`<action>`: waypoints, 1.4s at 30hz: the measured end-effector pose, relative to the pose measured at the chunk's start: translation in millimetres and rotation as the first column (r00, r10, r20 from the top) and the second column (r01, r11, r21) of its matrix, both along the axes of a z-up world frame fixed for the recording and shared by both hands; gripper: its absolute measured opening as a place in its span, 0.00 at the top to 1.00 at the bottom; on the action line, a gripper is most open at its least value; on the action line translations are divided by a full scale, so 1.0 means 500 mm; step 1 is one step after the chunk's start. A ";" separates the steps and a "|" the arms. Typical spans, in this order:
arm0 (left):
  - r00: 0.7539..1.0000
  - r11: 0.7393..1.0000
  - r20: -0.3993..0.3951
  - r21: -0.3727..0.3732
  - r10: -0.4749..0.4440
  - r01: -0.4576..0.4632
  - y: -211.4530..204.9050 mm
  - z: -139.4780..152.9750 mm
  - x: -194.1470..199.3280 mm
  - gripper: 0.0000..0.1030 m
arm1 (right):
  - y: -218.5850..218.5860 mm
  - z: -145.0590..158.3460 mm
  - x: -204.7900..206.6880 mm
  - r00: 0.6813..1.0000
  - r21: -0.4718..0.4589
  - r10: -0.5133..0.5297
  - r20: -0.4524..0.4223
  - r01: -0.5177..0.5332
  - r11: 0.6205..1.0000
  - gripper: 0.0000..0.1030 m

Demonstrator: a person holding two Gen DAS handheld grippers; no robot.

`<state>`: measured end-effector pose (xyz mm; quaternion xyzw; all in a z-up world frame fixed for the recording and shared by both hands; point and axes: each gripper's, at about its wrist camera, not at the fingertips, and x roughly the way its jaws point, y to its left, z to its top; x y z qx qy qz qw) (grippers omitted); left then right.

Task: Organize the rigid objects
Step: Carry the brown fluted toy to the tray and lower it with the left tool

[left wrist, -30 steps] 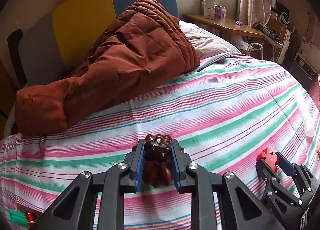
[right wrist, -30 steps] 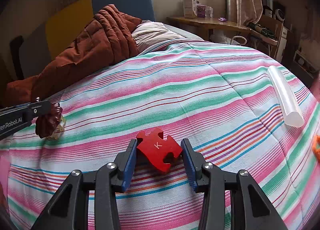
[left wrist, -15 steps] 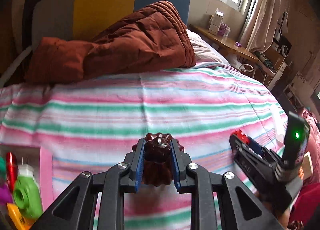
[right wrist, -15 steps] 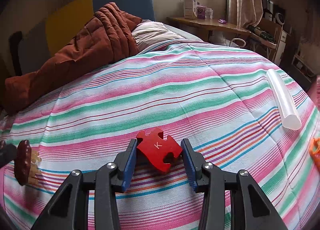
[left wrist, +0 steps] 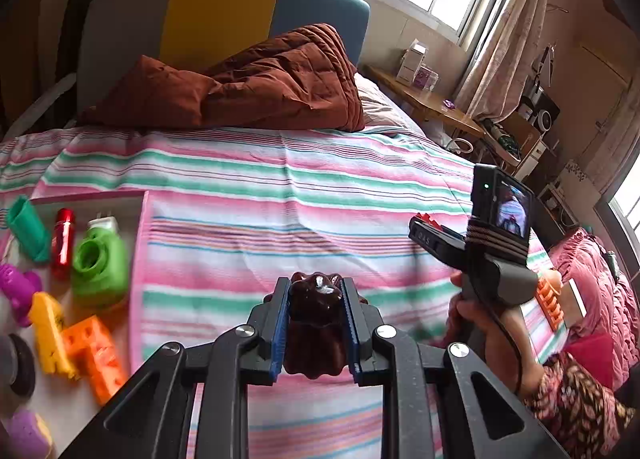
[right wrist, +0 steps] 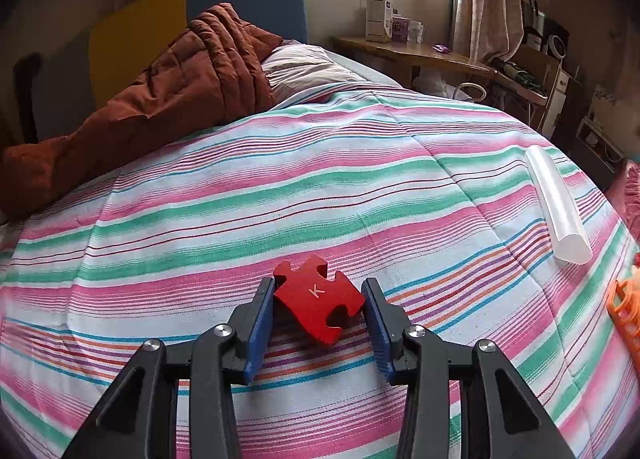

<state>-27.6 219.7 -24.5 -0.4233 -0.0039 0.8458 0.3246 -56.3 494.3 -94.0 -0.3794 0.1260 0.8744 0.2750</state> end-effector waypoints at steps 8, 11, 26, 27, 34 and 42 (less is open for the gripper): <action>0.999 0.998 0.014 0.051 0.038 -0.039 -0.109 0.028 0.031 0.78 | -0.005 0.007 0.019 1.000 0.004 -0.007 -0.011 0.008 1.000 0.57; 0.999 0.998 -0.009 0.048 0.049 -0.048 -0.144 0.043 0.042 0.78 | -0.014 0.015 0.031 1.000 0.019 -0.010 -0.014 0.010 1.000 0.57; 0.985 0.985 -0.014 0.005 0.174 -0.174 -0.299 0.012 0.059 0.78 | -0.116 0.047 0.070 0.995 0.118 0.096 0.005 -0.096 0.988 0.57; 0.984 0.984 -0.010 0.004 0.179 -0.179 -0.305 0.008 0.059 0.78 | -0.120 0.048 0.072 0.995 0.117 0.098 0.008 -0.099 0.988 0.57; 0.982 0.982 0.003 -0.022 0.187 -0.187 -0.322 -0.010 0.058 0.78 | -0.153 0.051 0.087 0.993 0.097 0.110 0.036 -0.113 0.989 0.57; 0.981 0.980 0.005 -0.054 0.192 -0.192 -0.325 -0.033 0.056 0.78 | -0.216 0.091 0.108 0.988 0.066 0.155 0.023 -0.157 0.985 0.57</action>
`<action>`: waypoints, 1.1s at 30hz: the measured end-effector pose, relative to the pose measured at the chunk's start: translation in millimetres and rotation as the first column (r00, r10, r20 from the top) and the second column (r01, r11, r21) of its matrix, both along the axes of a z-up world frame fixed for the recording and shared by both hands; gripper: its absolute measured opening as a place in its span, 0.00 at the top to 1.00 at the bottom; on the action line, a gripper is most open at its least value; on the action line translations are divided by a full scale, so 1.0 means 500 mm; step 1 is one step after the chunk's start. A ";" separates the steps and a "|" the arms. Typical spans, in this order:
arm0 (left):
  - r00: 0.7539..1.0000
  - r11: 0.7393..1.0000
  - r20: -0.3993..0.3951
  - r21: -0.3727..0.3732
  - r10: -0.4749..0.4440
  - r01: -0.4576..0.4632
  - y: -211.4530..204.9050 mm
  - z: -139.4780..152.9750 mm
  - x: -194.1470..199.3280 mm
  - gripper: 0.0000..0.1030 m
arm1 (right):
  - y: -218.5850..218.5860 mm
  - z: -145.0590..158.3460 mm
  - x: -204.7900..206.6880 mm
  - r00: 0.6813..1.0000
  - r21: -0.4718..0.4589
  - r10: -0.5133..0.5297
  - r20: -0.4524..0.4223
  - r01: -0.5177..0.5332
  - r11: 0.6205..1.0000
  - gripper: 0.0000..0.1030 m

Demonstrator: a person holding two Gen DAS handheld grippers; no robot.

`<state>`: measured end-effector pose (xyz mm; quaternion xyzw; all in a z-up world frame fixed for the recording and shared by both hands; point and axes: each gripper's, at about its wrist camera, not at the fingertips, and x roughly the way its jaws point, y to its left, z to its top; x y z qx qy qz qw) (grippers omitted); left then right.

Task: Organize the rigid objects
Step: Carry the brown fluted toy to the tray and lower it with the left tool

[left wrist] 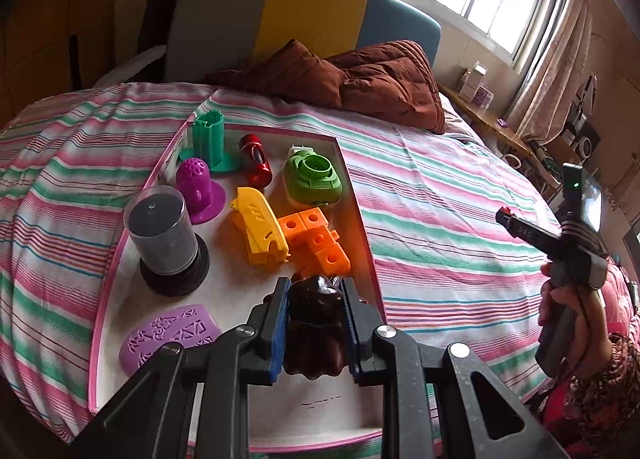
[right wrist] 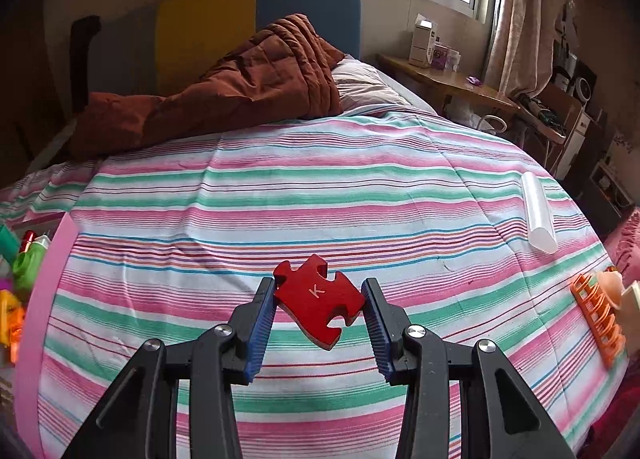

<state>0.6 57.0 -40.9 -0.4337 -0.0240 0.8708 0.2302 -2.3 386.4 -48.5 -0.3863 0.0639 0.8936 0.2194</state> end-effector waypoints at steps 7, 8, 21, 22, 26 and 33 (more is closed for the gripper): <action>1.000 1.000 -0.012 -0.015 0.004 -0.004 -0.005 -0.007 0.002 0.78 | -0.062 0.031 0.012 0.998 -0.010 0.063 -0.024 -0.063 0.998 0.57; 1.000 1.000 -0.014 -0.021 0.005 -0.005 -0.006 -0.008 0.001 0.77 | -0.069 0.035 0.014 0.997 -0.014 0.071 -0.028 -0.071 0.997 0.57; 1.000 1.000 -0.015 -0.012 0.004 -0.004 -0.009 -0.010 0.001 0.78 | -0.114 0.056 0.023 0.993 -0.041 0.112 -0.043 -0.114 0.993 0.57; 1.000 1.000 -0.014 -0.010 0.006 -0.006 -0.011 -0.010 0.001 0.78 | -0.116 0.056 0.023 0.992 -0.039 0.115 -0.044 -0.116 0.992 0.57; 1.000 1.000 -0.010 0.001 0.013 -0.013 -0.017 -0.011 0.001 0.77 | -0.121 0.060 0.025 0.991 -0.042 0.124 -0.049 -0.126 0.991 0.57; 0.999 0.999 -0.025 0.001 0.033 -0.033 -0.024 -0.010 -0.005 0.77 | -0.140 0.069 0.028 0.987 -0.056 0.149 -0.063 -0.153 0.987 0.57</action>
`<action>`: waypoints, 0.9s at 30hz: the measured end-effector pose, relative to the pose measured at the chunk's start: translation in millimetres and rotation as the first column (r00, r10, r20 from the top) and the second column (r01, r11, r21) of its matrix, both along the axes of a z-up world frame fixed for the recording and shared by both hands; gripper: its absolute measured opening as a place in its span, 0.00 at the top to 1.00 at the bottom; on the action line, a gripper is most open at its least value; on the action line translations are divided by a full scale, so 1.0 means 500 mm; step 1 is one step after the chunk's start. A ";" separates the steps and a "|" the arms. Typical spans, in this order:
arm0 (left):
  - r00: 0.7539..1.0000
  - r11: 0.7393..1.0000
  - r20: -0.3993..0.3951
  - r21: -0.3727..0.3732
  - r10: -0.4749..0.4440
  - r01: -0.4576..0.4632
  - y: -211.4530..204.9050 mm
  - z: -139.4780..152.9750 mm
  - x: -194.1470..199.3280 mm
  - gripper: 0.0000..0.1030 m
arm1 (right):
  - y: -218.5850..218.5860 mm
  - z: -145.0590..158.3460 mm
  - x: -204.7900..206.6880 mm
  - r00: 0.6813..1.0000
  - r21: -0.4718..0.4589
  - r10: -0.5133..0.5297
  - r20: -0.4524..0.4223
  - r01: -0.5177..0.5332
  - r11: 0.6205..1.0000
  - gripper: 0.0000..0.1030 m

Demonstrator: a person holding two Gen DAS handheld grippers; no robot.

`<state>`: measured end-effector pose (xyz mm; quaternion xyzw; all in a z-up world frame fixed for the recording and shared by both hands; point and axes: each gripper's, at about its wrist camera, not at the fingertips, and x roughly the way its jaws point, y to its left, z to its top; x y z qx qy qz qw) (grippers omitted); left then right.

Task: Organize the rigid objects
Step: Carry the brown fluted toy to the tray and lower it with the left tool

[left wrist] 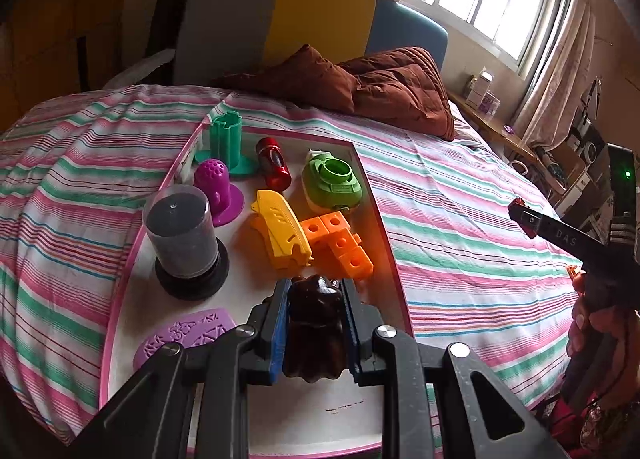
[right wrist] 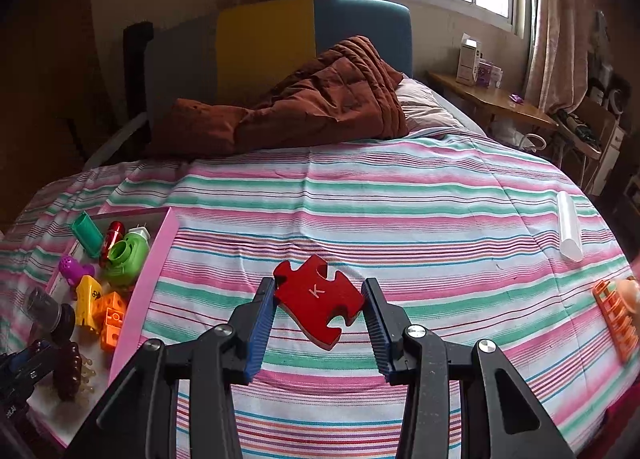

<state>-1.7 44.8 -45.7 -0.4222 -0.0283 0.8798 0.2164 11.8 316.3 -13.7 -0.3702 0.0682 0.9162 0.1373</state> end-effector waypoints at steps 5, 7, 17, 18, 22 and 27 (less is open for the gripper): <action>1.000 1.000 0.007 0.021 0.012 -0.012 -0.005 0.000 -0.011 0.77 | -0.016 0.005 0.004 1.000 -0.009 0.019 -0.009 -0.019 1.000 0.57; 1.000 0.999 0.003 0.042 0.008 -0.008 -0.006 0.006 -0.012 0.78 | -0.020 0.006 0.005 1.000 -0.012 0.022 -0.011 -0.023 1.000 0.57; 1.000 1.000 -0.019 0.018 0.021 -0.021 -0.004 0.013 -0.010 0.76 | -0.039 0.009 0.008 0.999 -0.027 0.041 -0.010 -0.041 0.999 0.57; 0.999 0.999 -0.021 0.018 0.030 -0.029 -0.008 0.016 -0.008 0.70 | -0.041 0.009 0.009 0.999 -0.029 0.044 -0.010 -0.044 0.999 0.57; 0.998 0.997 -0.017 0.048 0.062 -0.061 -0.031 0.030 0.000 0.68 | -0.049 0.008 0.008 0.998 -0.040 0.057 -0.010 -0.057 0.998 0.57; 0.996 0.992 -0.023 0.096 0.083 -0.080 -0.051 0.054 0.010 0.67 | -0.059 0.009 0.009 0.997 -0.046 0.072 -0.015 -0.073 0.996 0.57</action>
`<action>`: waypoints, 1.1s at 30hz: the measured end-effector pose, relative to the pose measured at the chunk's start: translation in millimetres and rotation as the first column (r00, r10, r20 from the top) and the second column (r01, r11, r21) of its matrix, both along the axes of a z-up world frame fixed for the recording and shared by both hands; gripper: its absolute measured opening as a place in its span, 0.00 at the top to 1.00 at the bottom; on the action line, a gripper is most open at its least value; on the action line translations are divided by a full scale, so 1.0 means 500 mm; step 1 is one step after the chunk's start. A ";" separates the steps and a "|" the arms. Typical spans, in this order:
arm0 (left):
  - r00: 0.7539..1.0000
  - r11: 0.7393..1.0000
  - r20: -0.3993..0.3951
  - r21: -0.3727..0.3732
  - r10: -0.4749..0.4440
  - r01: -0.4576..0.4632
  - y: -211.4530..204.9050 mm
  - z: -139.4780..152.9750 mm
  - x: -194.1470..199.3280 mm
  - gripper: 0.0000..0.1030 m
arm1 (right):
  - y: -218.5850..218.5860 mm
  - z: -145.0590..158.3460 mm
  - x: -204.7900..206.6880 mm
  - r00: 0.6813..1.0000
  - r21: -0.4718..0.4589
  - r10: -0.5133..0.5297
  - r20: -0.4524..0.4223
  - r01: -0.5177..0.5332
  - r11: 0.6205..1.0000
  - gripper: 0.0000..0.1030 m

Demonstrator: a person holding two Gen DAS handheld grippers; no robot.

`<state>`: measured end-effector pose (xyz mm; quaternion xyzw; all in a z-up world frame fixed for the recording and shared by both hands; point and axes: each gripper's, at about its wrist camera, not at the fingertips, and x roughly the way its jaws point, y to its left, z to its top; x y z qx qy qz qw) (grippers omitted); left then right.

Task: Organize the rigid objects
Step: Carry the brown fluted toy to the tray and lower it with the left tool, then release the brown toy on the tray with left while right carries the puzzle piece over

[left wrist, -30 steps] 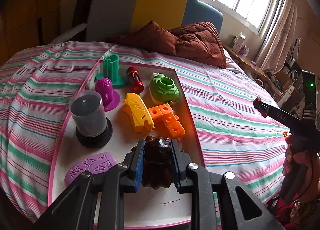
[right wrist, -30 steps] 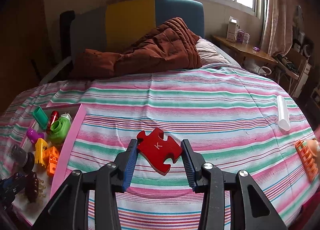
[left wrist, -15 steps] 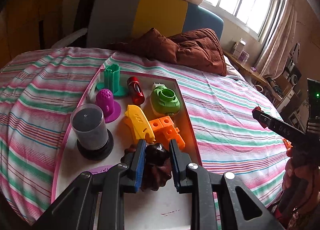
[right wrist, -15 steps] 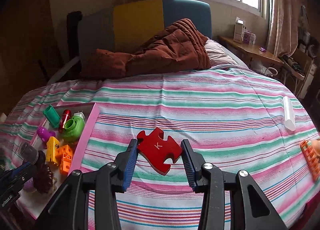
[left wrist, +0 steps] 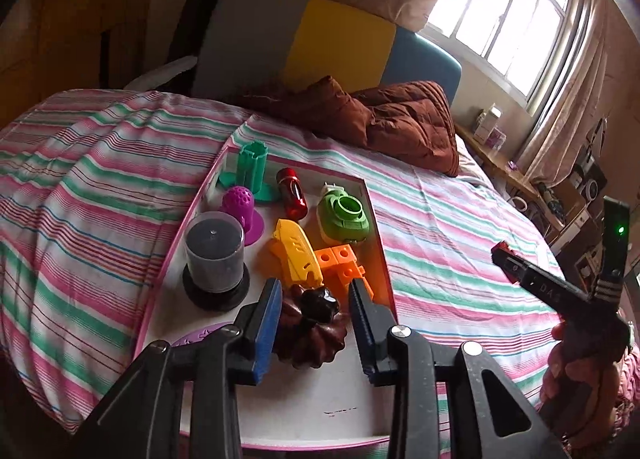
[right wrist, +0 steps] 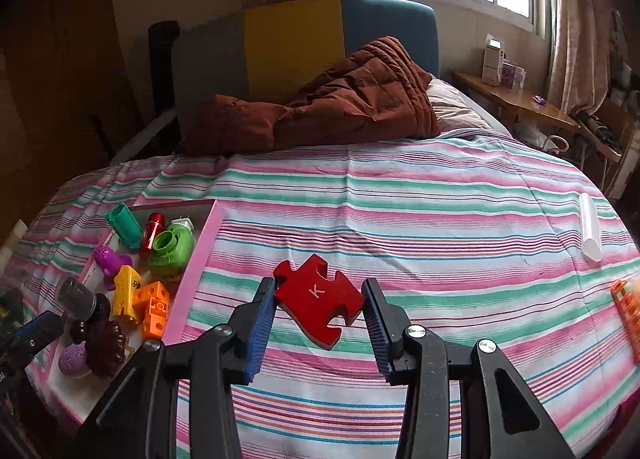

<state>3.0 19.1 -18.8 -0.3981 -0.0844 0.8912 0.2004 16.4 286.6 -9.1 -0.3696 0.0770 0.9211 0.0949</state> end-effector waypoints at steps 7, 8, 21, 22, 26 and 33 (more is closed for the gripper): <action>1.000 1.000 -0.024 0.023 0.002 -0.001 -0.004 0.030 0.014 0.66 | -0.011 0.005 0.004 1.000 0.001 0.016 -0.004 -0.016 1.000 0.57; 1.000 1.000 -0.025 0.025 0.002 -0.001 -0.004 0.032 0.015 0.66 | -0.013 0.006 0.005 1.000 -0.002 0.022 -0.004 -0.022 1.000 0.57; 0.990 0.990 -0.055 -0.057 0.129 -0.132 -0.054 0.056 0.029 0.60 | -0.085 0.016 0.035 0.974 -0.130 0.227 -0.017 -0.227 0.965 0.57; 0.988 0.987 -0.058 -0.069 0.144 -0.147 -0.058 0.057 0.030 0.60 | -0.094 0.016 0.036 0.969 -0.137 0.246 -0.016 -0.245 0.960 0.57; 0.980 0.977 -0.064 -0.091 0.186 -0.192 -0.077 0.059 0.031 0.59 | -0.137 0.013 0.042 0.942 -0.174 0.336 -0.008 -0.332 0.927 0.57; 0.972 0.968 -0.067 -0.098 0.226 -0.232 -0.101 0.060 0.034 0.59 | -0.228 0.004 0.056 0.876 -0.171 0.481 0.027 -0.471 0.866 0.57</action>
